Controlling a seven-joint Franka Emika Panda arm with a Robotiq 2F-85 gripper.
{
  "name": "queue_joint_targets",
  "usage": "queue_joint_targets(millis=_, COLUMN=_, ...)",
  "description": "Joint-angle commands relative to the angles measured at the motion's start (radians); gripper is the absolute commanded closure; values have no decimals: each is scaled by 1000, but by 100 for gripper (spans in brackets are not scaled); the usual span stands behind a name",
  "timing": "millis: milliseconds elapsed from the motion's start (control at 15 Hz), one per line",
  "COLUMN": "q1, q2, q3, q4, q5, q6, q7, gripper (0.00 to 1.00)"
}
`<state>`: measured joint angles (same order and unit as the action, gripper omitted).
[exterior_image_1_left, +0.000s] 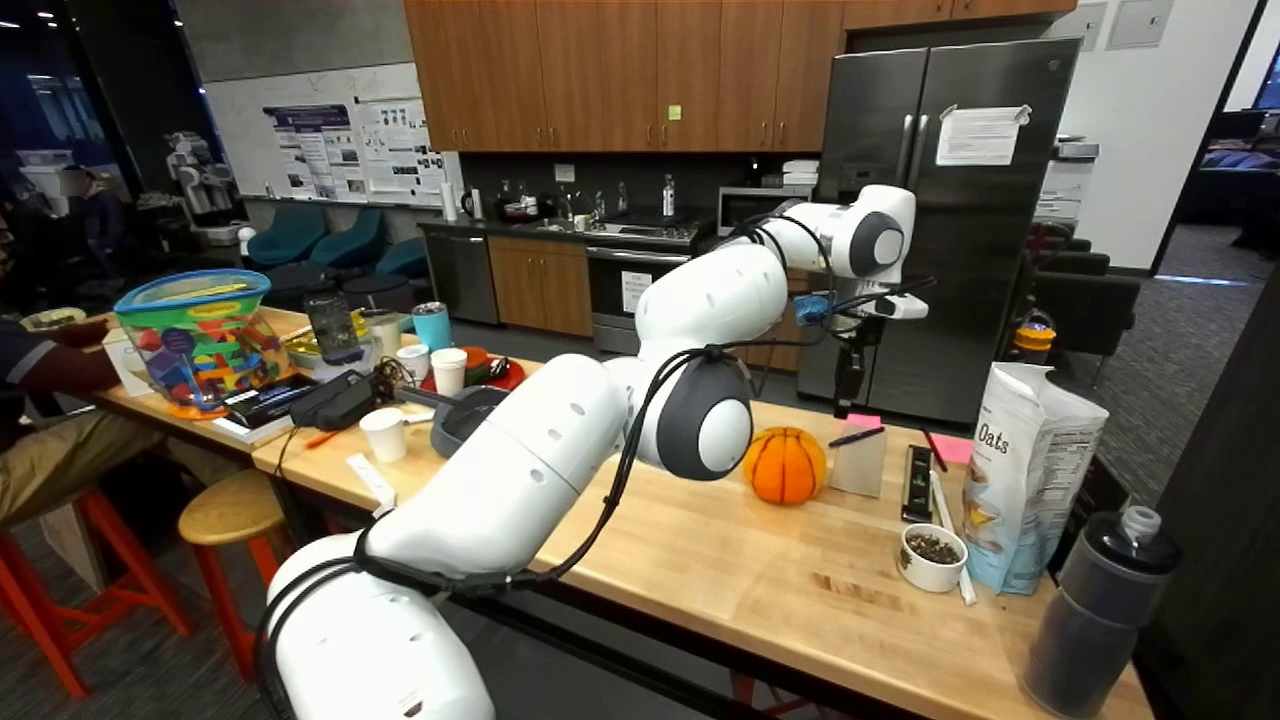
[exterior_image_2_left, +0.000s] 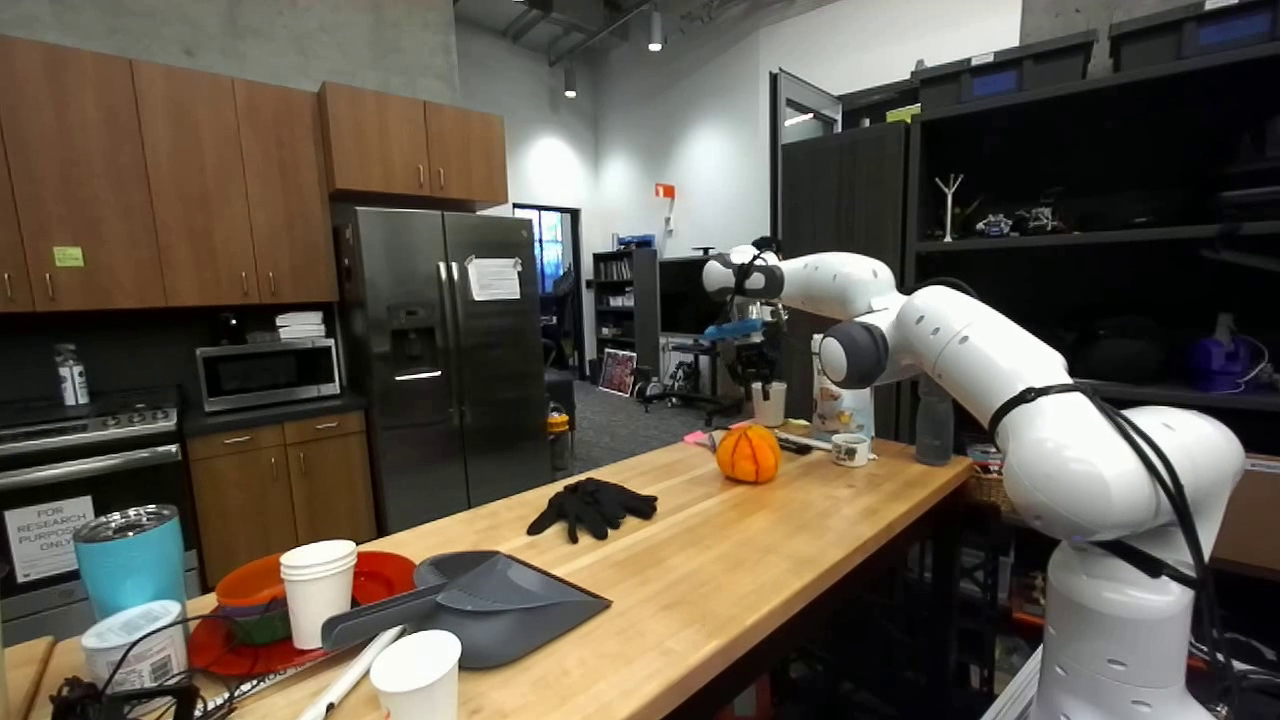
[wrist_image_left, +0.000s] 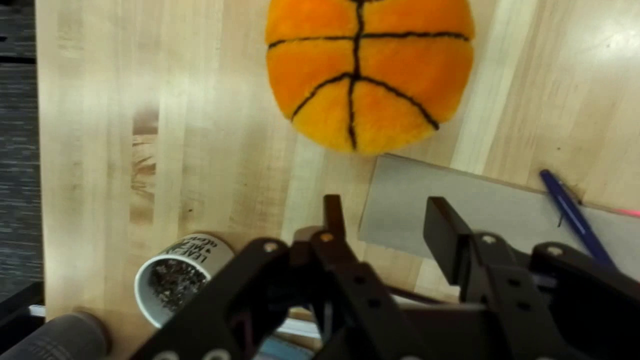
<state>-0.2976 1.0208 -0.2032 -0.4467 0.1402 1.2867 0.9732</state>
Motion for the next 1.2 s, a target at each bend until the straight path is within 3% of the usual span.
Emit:
queue_joint_targets(millis=0, q1=-32, q2=33, q3=24, q4=84, q5=-49, q6=-76, q7=6, gripper=21)
queue_joint_targets(millis=200, q1=-38, q2=45, q3=37, q4=111, q5=-64, q6=-85, q7=-15, gripper=2)
queue_joint_targets(millis=400, q1=-41, q2=67, q3=74, q4=142, q5=-50, q6=-49, q7=-82, gripper=0)
queue_joint_targets(millis=467, q1=-35, q2=37, q3=83, q4=81, q5=-50, q6=-2, q7=-104, gripper=0)
queue_joint_targets(millis=600, q1=-39, q2=42, q3=106, q4=73, q5=-37, q6=37, q7=-132, gripper=0)
queue_joint_targets(millis=1133, q1=-79, q2=103, q3=200, q4=91, q5=50, q6=-28, q7=-237, gripper=0)
